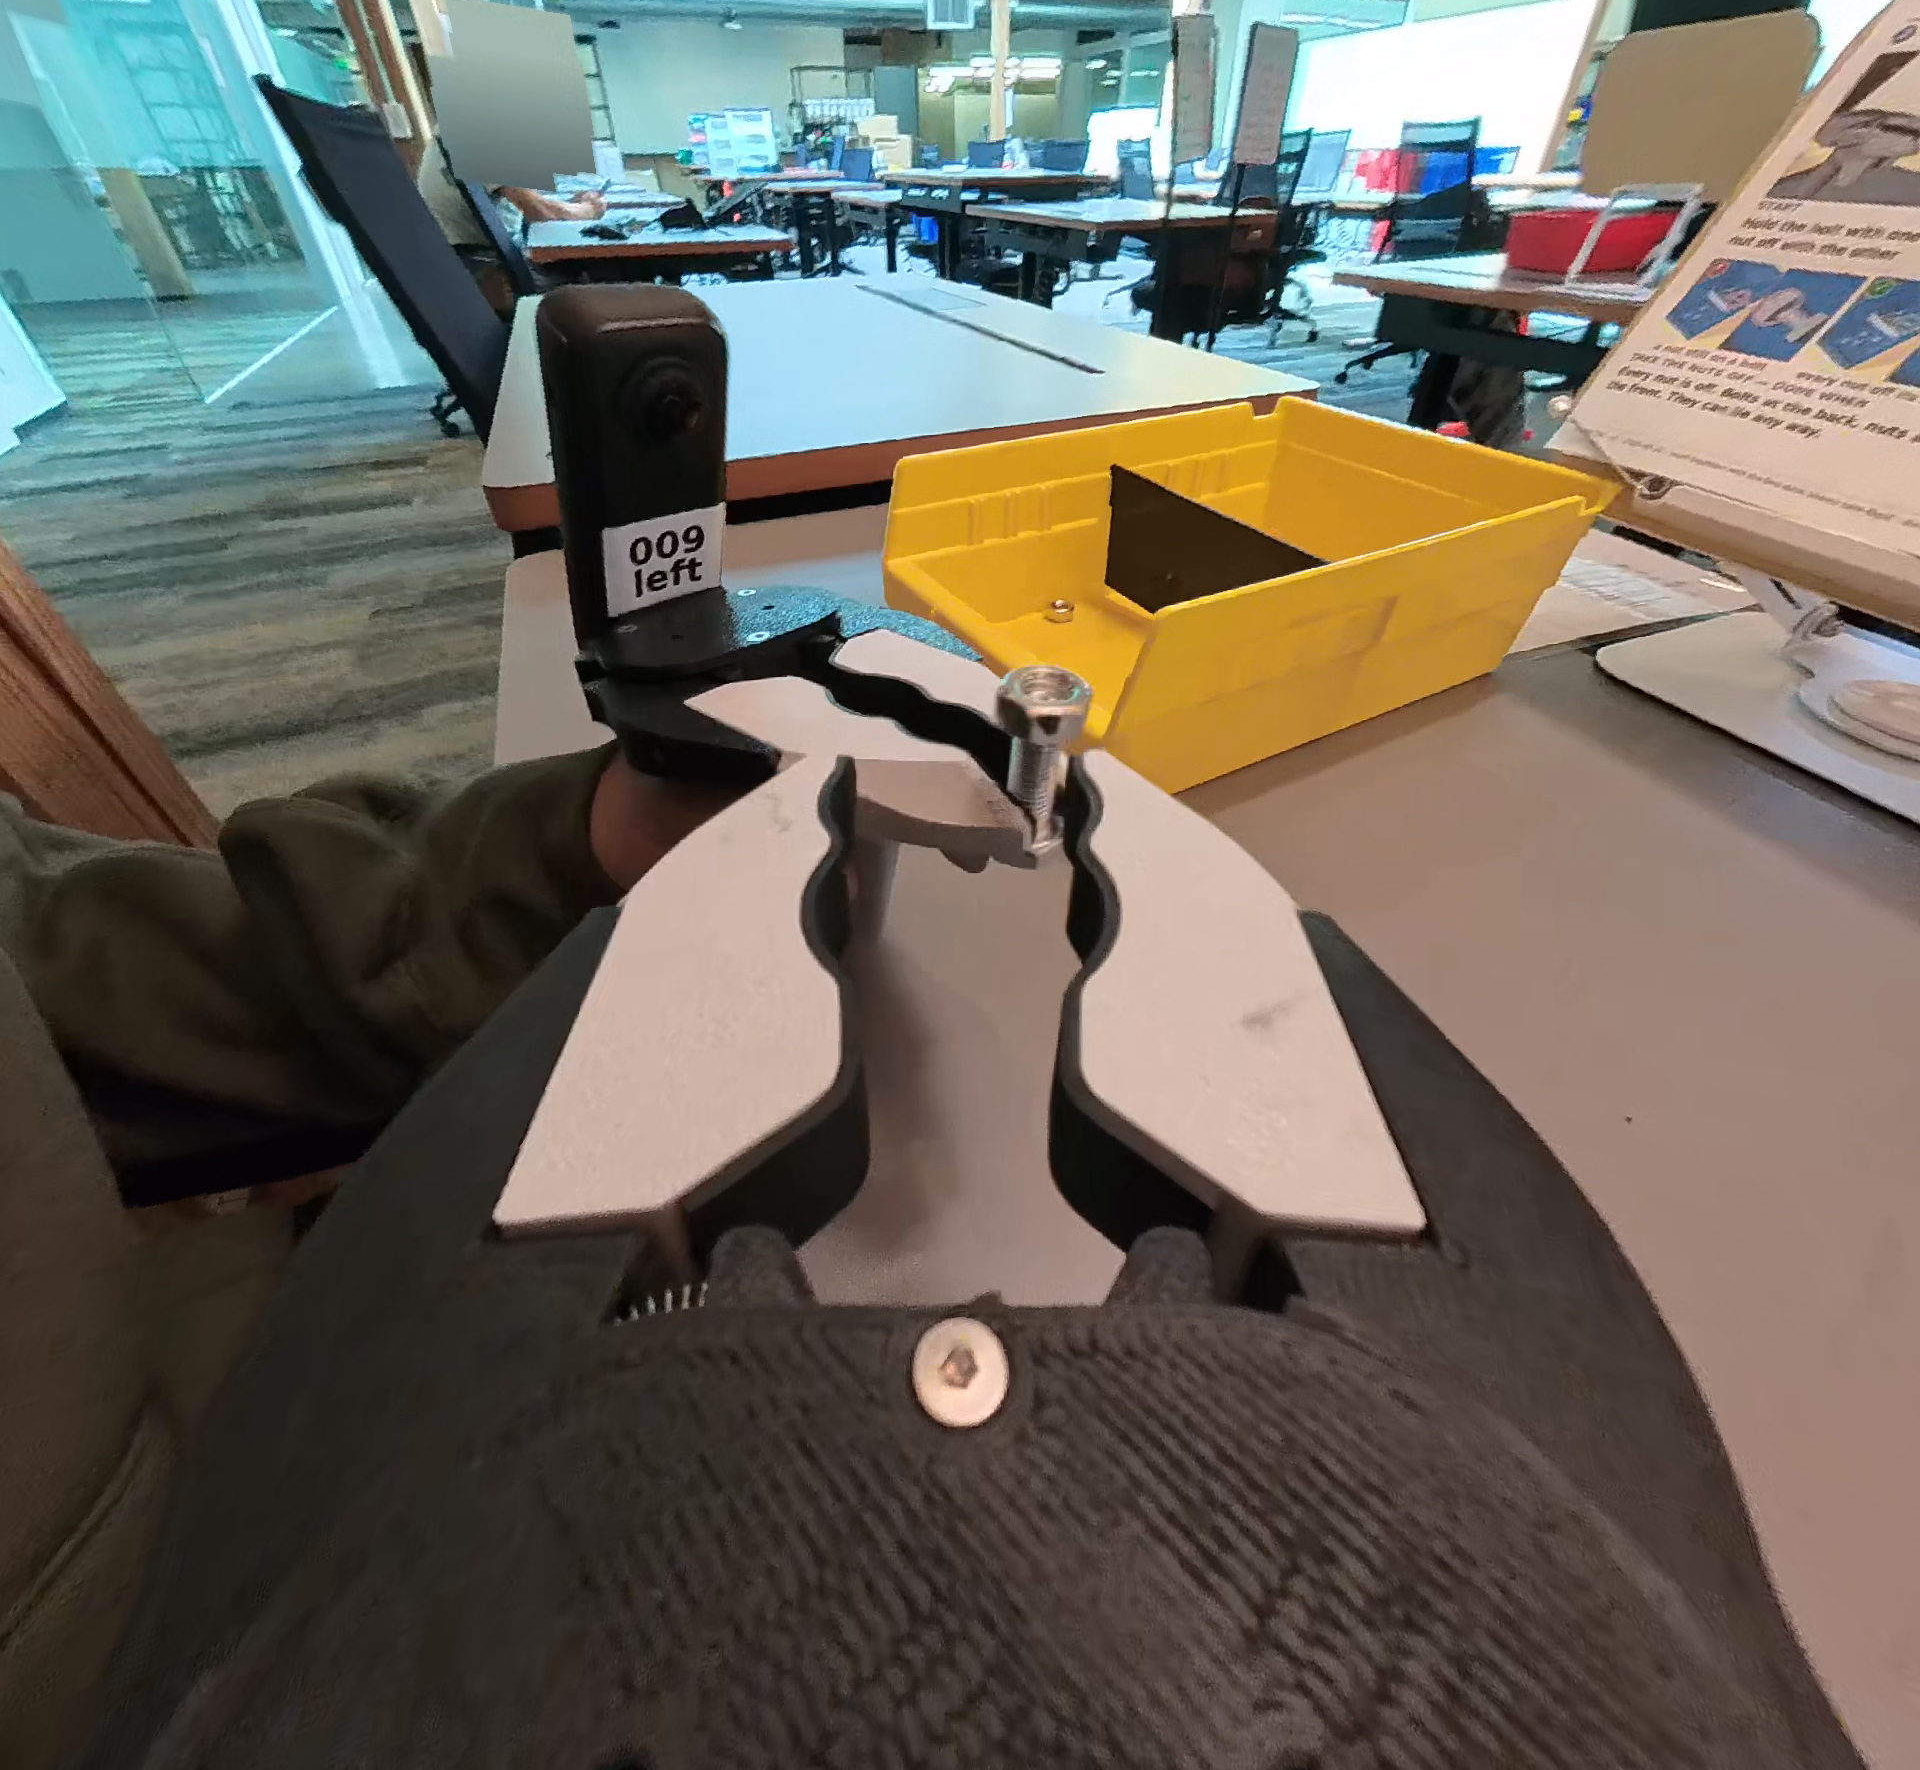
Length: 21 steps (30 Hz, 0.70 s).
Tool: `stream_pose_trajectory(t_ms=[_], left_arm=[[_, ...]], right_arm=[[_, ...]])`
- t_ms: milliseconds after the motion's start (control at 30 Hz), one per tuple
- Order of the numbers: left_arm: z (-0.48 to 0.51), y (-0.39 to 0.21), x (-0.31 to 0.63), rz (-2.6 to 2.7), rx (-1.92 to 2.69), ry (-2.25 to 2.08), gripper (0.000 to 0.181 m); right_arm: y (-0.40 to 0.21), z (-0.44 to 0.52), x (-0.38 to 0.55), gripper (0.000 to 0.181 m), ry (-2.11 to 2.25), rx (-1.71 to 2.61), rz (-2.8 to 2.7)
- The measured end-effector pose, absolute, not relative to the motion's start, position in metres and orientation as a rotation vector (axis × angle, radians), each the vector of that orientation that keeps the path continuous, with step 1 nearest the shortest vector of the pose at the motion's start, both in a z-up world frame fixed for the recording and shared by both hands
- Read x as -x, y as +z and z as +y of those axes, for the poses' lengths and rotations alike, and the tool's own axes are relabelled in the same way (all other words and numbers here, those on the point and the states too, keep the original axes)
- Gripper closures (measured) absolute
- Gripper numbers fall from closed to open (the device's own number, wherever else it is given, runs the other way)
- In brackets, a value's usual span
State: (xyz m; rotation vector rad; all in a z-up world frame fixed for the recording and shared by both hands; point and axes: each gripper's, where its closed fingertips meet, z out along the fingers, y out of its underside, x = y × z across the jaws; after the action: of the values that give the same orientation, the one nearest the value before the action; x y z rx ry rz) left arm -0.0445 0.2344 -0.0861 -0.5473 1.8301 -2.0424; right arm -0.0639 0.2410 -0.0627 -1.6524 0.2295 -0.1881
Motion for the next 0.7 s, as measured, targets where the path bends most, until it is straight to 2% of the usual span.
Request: stream_pose_trajectory(t_ms=[133, 233, 267, 333, 367, 567, 700], left_arm=[[0.226, -0.087, 0.051, 1.876, 0.482, -2.05, 0.172], [0.227, -0.088, 0.049, 1.876, 0.498, -2.022, 0.172], [0.23, -0.089, 0.045, 1.859, 0.531, -2.002, 0.172], [0.241, -0.089, 0.036, 1.814, 0.625, -1.978, 0.172], [0.243, -0.089, 0.035, 1.807, 0.643, -1.996, 0.172], [0.231, -0.09, 0.046, 1.877, 0.541, -2.023, 0.172], [0.228, -0.091, 0.045, 1.889, 0.542, -2.0, 0.172]], right_arm=[[-0.06, 0.244, 0.056, 0.126, -0.23, 1.616, 0.277], [-0.06, 0.25, 0.064, 0.131, -0.195, 1.625, 0.234], [-0.061, 0.251, 0.066, 0.127, -0.193, 1.632, 0.229], [-0.064, 0.248, 0.067, 0.139, -0.187, 1.664, 0.209], [-0.066, 0.248, 0.076, 0.157, -0.13, 1.684, 0.159], [-0.055, 0.244, 0.053, 0.124, -0.226, 1.587, 0.29], [-0.061, 0.252, 0.062, 0.129, -0.172, 1.624, 0.25]])
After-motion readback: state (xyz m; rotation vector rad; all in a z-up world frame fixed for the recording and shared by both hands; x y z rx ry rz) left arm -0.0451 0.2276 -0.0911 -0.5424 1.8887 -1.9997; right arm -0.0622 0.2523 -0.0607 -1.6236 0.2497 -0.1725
